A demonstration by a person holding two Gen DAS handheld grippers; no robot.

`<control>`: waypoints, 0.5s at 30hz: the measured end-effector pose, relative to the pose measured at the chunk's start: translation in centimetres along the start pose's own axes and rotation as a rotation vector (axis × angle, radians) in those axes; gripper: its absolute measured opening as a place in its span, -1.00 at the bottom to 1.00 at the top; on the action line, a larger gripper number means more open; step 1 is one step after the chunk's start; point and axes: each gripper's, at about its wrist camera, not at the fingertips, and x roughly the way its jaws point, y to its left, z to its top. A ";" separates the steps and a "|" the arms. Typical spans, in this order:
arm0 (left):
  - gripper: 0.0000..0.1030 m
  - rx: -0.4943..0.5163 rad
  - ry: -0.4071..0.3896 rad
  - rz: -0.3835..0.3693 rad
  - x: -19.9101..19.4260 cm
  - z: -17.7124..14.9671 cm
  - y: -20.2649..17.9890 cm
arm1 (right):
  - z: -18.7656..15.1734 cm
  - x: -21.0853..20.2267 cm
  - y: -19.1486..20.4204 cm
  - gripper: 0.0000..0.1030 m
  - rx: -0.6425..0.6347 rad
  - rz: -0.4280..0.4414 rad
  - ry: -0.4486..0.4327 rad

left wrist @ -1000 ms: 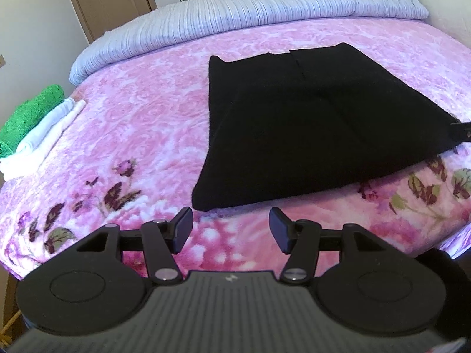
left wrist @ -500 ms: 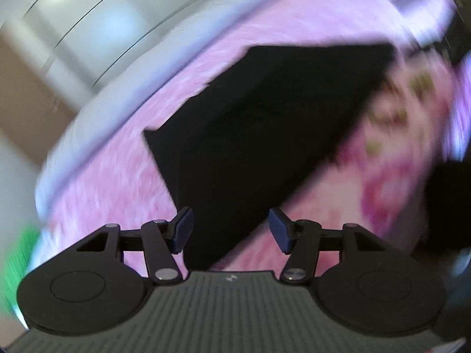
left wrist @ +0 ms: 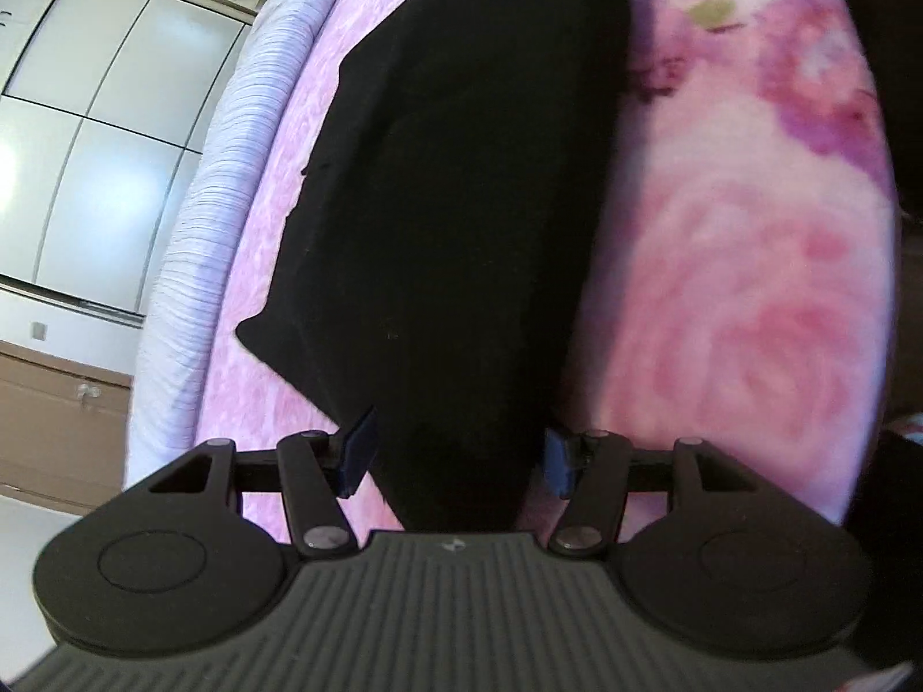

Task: Fold clothes
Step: 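Grasp the folded trousers' edge with the left gripper while the right gripper grasps beside it, lifting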

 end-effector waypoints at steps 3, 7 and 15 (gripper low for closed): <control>-0.01 0.014 -0.039 -0.031 0.7 -0.2 0.6 | -0.1 1.4 0.4 0.12 -0.057 -0.018 -0.057; -0.53 0.067 -0.061 -0.066 0.9 -0.3 0.3 | 0.1 3.0 0.7 -0.49 -0.110 -0.006 -0.096; -0.84 -0.080 -0.066 -0.115 -1.0 -0.4 1.7 | -0.2 1.2 -0.5 -0.85 -0.112 0.023 -0.104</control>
